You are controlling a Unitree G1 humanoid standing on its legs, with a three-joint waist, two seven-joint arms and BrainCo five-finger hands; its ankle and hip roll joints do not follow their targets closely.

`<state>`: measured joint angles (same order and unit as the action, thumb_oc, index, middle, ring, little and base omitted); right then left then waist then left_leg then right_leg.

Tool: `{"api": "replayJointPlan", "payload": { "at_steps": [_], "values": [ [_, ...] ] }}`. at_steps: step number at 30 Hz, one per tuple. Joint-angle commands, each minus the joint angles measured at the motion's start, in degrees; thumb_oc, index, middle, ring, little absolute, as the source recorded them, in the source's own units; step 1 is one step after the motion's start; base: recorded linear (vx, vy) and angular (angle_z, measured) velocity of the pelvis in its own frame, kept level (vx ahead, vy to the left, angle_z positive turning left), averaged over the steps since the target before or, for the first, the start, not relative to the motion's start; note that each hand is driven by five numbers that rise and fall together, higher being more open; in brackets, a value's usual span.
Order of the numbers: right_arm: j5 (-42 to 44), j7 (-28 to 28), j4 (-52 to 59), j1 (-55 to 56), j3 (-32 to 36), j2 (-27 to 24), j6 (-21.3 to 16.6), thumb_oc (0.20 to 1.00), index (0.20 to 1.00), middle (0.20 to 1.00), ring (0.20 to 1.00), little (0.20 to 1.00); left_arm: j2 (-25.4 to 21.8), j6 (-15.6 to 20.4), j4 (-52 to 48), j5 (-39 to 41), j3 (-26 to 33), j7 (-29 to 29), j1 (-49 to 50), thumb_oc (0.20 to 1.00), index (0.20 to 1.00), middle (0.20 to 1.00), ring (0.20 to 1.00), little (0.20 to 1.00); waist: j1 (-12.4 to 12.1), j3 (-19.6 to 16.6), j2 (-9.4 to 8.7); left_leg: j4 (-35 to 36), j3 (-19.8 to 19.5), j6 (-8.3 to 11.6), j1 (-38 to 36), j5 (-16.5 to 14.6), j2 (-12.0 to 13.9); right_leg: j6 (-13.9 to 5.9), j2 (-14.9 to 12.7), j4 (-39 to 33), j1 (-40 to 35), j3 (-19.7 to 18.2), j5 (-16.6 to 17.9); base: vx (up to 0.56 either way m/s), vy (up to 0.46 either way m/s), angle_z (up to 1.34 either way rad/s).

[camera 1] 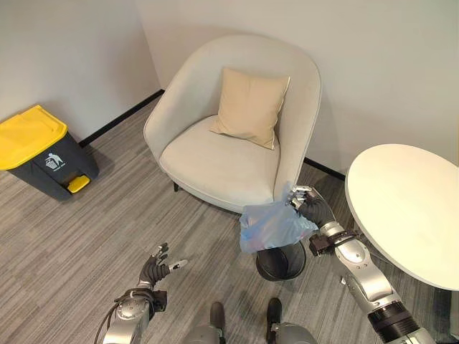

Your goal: Gather garbage on tea table into small bin, then transfer packed bag to large trash can.

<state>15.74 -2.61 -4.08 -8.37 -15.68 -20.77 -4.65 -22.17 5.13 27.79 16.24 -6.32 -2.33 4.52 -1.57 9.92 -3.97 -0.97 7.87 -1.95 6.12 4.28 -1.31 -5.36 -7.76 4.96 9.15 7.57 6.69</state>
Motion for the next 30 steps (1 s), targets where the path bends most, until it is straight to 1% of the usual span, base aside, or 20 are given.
{"api": "replayJointPlan", "payload": {
  "at_steps": [1, 3, 4, 5, 6, 7, 8, 9, 10, 12, 13, 14, 16, 17, 18, 19, 21, 26, 27, 30],
  "values": [
    [0.4, -0.1, 5.5, -4.8, 1.5, 0.3, -4.6, 0.200, 0.200, 0.200, 0.200, 0.200, -2.5, 2.7, -4.6, -2.4, 0.3, 0.2, -1.9, 1.000, 1.000, 1.000, 1.000, 1.000, -1.7, 2.0, 1.73, -0.8, -3.3, 1.79, 1.1, -4.1, 1.6, -3.41, 2.5, 11.7, 0.2, -3.6, -9.5, -0.25, -0.043, 0.79],
    [0.0, 0.1, 6.3, -3.9, 2.5, 0.4, -4.8, 0.200, 0.200, 0.200, 0.200, 0.200, -2.5, 2.7, -5.3, -2.5, -0.1, 0.6, -2.3, 1.000, 1.000, 1.000, 1.000, 1.000, -2.5, 1.0, 1.67, -0.9, -4.7, 2.15, 2.7, -2.8, 1.5, -2.70, 4.4, 13.4, -1.8, -4.6, -12.0, -0.12, -0.114, 0.69],
    [0.0, 0.3, 6.2, -4.0, 2.6, 0.5, -4.7, 0.200, 0.200, 0.200, 0.200, 0.200, -2.6, 2.8, -5.9, -2.6, -0.3, 0.5, -2.0, 1.000, 1.000, 1.000, 1.000, 1.000, -3.3, 0.6, 1.23, -1.0, -5.5, 2.50, 3.6, -2.3, 1.4, -1.97, 4.7, 11.3, -3.8, -4.5, -13.1, -0.21, -0.279, 0.49],
    [0.9, 0.5, 6.5, -3.5, 2.7, 0.7, -4.8, 0.200, 0.200, 0.200, 0.200, 0.200, -2.6, 2.7, -6.2, -3.1, -0.9, 1.0, -1.5, 1.000, 1.000, 1.000, 1.000, 1.000, -4.6, -0.4, 0.30, -1.1, -6.5, 4.02, 6.1, 0.0, 1.0, -0.17, 6.0, 4.2, -6.8, -4.2, -14.9, -0.24, -0.316, 0.53],
    [1.3, 0.6, 6.5, -3.3, 2.6, 0.6, -5.0, 0.200, 0.200, 0.200, 0.200, 0.200, -2.5, 2.7, -6.6, -3.3, -1.1, 1.0, -1.5, 1.000, 1.000, 1.000, 1.000, 1.000, -4.6, -0.3, 0.39, -0.9, -7.1, 5.29, 7.5, 1.7, 1.3, 0.61, 7.2, 2.2, -7.2, -4.7, -15.3, -0.20, -0.246, 0.62],
    [1.4, 0.6, 6.5, -3.3, 2.6, 0.6, -5.0, 0.200, 0.200, 0.200, 0.200, 0.200, -2.5, 2.6, -6.6, -3.3, -1.0, 1.0, -1.5, 1.000, 1.000, 1.000, 1.000, 1.000, -4.5, -0.4, 0.42, -0.9, -7.3, 5.34, 7.6, 1.8, 1.3, 0.65, 7.3, 2.0, -7.2, -4.5, -15.2, -0.16, -0.157, 0.48],
    [1.7, 0.7, 6.5, -3.3, 2.7, 0.2, -5.1, 0.200, 0.200, 0.200, 0.200, 0.200, -2.4, 2.5, -6.9, -3.3, -1.5, 1.0, -1.9, 1.000, 1.000, 1.000, 1.000, 1.000, -4.6, 0.0, 0.64, -1.0, -7.9, 6.62, 9.6, 3.4, 1.4, 1.26, 8.2, 0.3, -7.3, -4.9, -15.1, -0.23, -0.153, 0.40],
    [2.0, 1.0, 6.9, -3.6, 2.8, -0.8, -5.3, 0.200, 0.200, 0.200, 0.200, 0.200, -2.1, 2.5, -7.9, -3.4, -2.2, 1.4, -2.1, 1.000, 1.000, 1.000, 1.000, 1.000, -4.6, 0.7, 1.21, -1.4, -8.2, 8.08, 11.9, 4.7, 1.3, 1.79, 8.9, -2.0, -7.7, -4.0, -14.4, -0.34, -0.168, 0.42],
    [2.3, 1.4, 7.0, -4.2, 2.5, -1.5, -5.4, 0.200, 0.200, 0.200, 0.200, 0.200, -1.9, 2.7, -8.5, -3.4, -2.8, 1.3, -2.9, 1.000, 1.000, 1.000, 1.000, 1.000, -4.6, 1.7, 1.63, -2.8, -8.3, 8.69, 13.6, 5.3, 1.2, 2.02, 9.0, -2.4, -7.5, -3.4, -13.9, -0.37, -0.112, 0.73],
    [2.8, 1.4, 7.4, -5.2, 2.2, -2.5, -5.4, 0.200, 0.200, 0.200, 0.200, 0.200, -1.9, 2.8, -10.7, -3.9, -3.6, 1.7, -4.0, 1.000, 1.000, 1.000, 1.000, 1.000, -3.6, 2.7, 1.40, -6.2, -4.4, 7.24, 13.9, 2.9, 1.7, 1.97, 7.8, -2.4, -6.6, -1.1, -13.0, -0.30, -0.034, 1.01],
    [2.6, 1.3, 7.8, -5.5, 1.9, -2.9, -5.3, 0.200, 0.200, 0.200, 0.200, 0.200, -2.1, 2.9, -11.9, -4.2, -3.9, 2.0, -4.1, 1.000, 1.000, 1.000, 1.000, 1.000, -3.0, 2.6, 0.95, -8.9, -2.5, 6.21, 13.6, 0.6, 2.3, 1.89, 6.9, -2.4, -5.9, 0.0, -12.2, -0.21, -0.003, 0.88],
    [2.7, 1.1, 8.2, -5.7, 1.6, -3.2, -5.2, 0.200, 0.200, 0.200, 0.200, 0.200, -2.3, 3.2, -13.0, -4.4, -4.2, 2.4, -4.2, 1.000, 1.000, 1.000, 1.000, 1.000, -2.6, 2.6, 0.27, -11.8, -2.0, 5.57, 12.8, -2.2, 2.2, 1.73, 5.8, -2.3, -5.6, 0.8, -11.8, -0.18, 0.003, 0.77],
    [3.0, 0.2, 9.0, -6.0, 1.4, -4.0, -5.2, 0.200, 0.200, 0.200, 0.200, 0.200, -3.0, 3.8, -15.3, -5.5, -5.0, 3.2, -5.0, 1.000, 1.000, 1.000, 1.000, 1.000, -1.6, 2.3, -0.68, -16.2, -2.0, 5.27, 11.1, -7.3, 2.4, 1.69, 4.0, -2.2, -5.2, 2.5, -11.1, -0.09, 0.013, 0.63],
    [3.0, 0.2, 9.0, -6.0, 1.4, -4.0, -5.2, 0.200, 0.200, 0.200, 0.200, 0.200, -3.0, 3.8, -15.3, -5.5, -5.0, 3.2, -5.1, 1.000, 1.000, 1.000, 1.000, 1.000, -1.5, 2.2, -0.69, -16.0, -2.1, 5.24, 11.3, -7.0, 2.3, 1.70, 3.9, -2.3, -5.0, 2.6, -10.9, -0.05, 0.056, 0.67],
    [3.9, -0.8, 9.1, -6.3, 0.8, -4.4, -4.9, 0.200, 0.200, 0.200, 0.200, 0.200, -3.6, 4.4, -17.0, -5.9, -6.2, 3.6, -6.3, 1.000, 1.000, 1.000, 1.000, 1.000, -0.3, 1.7, -0.94, -16.6, -2.0, 5.59, 7.7, -9.6, 4.1, 1.68, 3.0, -2.4, -4.9, 4.0, -11.0, 0.01, 0.134, 0.59],
    [5.3, -1.8, 9.9, -6.6, 0.1, -4.0, -4.8, 0.200, 0.200, 0.200, 0.200, 0.200, -4.1, 4.8, -19.3, -6.7, -7.4, 3.8, -6.8, 1.000, 1.000, 1.000, 1.000, 1.000, 0.0, 1.0, -0.18, -12.5, -3.9, 5.62, 4.7, -9.1, 3.5, 1.27, 3.1, -2.3, -4.7, 4.5, -10.4, 0.03, 0.170, 0.42],
    [7.3, -2.8, 10.2, -6.7, 0.3, -3.5, -4.7, 0.200, 0.200, 0.200, 0.200, 0.200, -4.5, 5.3, -20.2, -7.4, -8.8, 4.3, -8.6, 1.000, 1.000, 1.000, 1.000, 1.000, 0.6, 0.3, -0.03, -7.6, -4.5, 5.76, 3.3, -8.4, 3.1, 0.56, 2.8, -2.3, -4.0, 4.8, -9.4, 0.02, 0.145, 0.44],
    [9.4, -4.2, 10.6, -8.6, -1.2, -2.9, -4.9, 0.200, 0.200, 0.200, 0.200, 0.200, -7.0, 6.4, -24.0, -10.0, -11.3, 5.7, -12.5, 1.000, 1.000, 1.000, 1.000, 1.000, 0.6, -1.1, -0.53, -4.7, -4.0, 5.18, 2.0, -8.0, 2.4, -0.18, 2.1, -2.6, -3.9, 4.7, -8.8, 0.00, 0.091, 0.17],
    [10.5, -5.2, 11.0, -10.0, -2.8, -2.6, -4.7, 0.200, 0.200, 0.200, 0.200, 0.200, -8.3, 6.9, -25.4, -11.3, -13.2, 5.9, -15.7, 1.000, 1.000, 1.000, 1.000, 1.000, 0.6, -1.7, -1.03, -4.1, -3.6, 4.92, 1.3, -8.0, 2.3, -0.48, 1.9, -2.3, -4.1, 4.5, -8.7, 0.03, 0.082, -0.06],
    [11.5, -6.1, 11.2, -11.8, -4.7, -2.5, -4.2, 0.200, 0.200, 0.200, 0.200, 0.200, -8.9, 7.5, -26.0, -11.8, -15.7, 6.2, -19.5, 1.000, 1.000, 1.000, 1.000, 1.000, 0.7, -2.4, -1.55, -2.6, -2.9, 4.51, -0.6, -8.0, 2.0, -0.93, 1.9, -2.1, -4.7, 3.7, -8.7, 0.05, 0.064, -0.15]
  ]
}}
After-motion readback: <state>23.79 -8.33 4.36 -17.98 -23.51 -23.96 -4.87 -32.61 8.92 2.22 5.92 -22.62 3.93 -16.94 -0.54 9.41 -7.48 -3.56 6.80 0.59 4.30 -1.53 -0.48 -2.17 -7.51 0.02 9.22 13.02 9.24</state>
